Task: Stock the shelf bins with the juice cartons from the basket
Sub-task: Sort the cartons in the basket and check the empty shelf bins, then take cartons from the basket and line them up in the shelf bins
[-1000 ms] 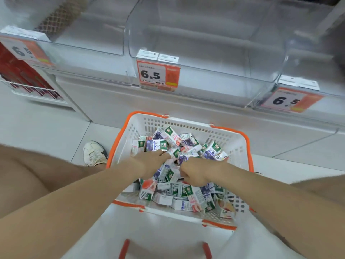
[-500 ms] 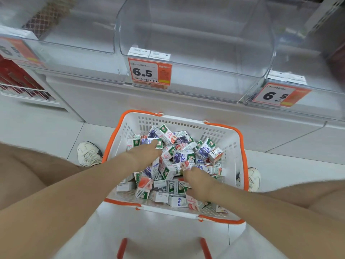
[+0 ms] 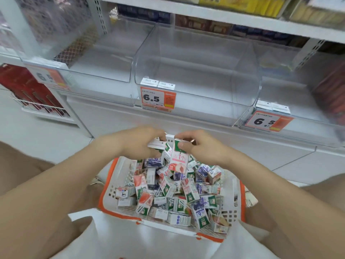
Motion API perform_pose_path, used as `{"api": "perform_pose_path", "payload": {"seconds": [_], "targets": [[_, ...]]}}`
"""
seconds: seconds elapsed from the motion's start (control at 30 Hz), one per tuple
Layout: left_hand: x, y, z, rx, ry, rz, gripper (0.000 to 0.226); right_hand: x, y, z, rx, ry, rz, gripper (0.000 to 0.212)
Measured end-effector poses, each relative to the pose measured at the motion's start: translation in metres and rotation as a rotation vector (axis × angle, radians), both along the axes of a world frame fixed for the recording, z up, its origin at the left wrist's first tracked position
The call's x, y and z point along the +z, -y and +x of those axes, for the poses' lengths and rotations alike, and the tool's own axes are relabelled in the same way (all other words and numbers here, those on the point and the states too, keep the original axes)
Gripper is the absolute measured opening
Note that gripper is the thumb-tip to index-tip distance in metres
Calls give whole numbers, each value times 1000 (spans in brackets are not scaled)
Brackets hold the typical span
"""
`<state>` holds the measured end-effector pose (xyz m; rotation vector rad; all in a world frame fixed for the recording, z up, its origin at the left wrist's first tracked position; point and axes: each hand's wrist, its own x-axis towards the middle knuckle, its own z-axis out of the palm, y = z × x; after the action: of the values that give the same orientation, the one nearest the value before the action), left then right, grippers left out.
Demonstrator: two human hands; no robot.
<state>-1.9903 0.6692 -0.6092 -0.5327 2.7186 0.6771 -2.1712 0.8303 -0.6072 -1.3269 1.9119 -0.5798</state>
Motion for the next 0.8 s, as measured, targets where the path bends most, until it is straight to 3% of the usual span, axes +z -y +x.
{"api": "perform_pose_path", "payload": {"seconds": [0.2, 0.37, 0.5, 0.8], "targets": [[62, 13, 13, 107, -280, -9, 25, 53, 27, 16, -71, 89, -192, 24], [79, 38, 19, 206, -331, -41, 25, 57, 63, 27, -190, 50, -327, 36], [84, 61, 14, 215, -321, -96, 24, 55, 85, 33, -270, 59, -403, 21], [93, 68, 14, 176, -304, -56, 32, 52, 83, 33, -246, -49, -469, 33]]}}
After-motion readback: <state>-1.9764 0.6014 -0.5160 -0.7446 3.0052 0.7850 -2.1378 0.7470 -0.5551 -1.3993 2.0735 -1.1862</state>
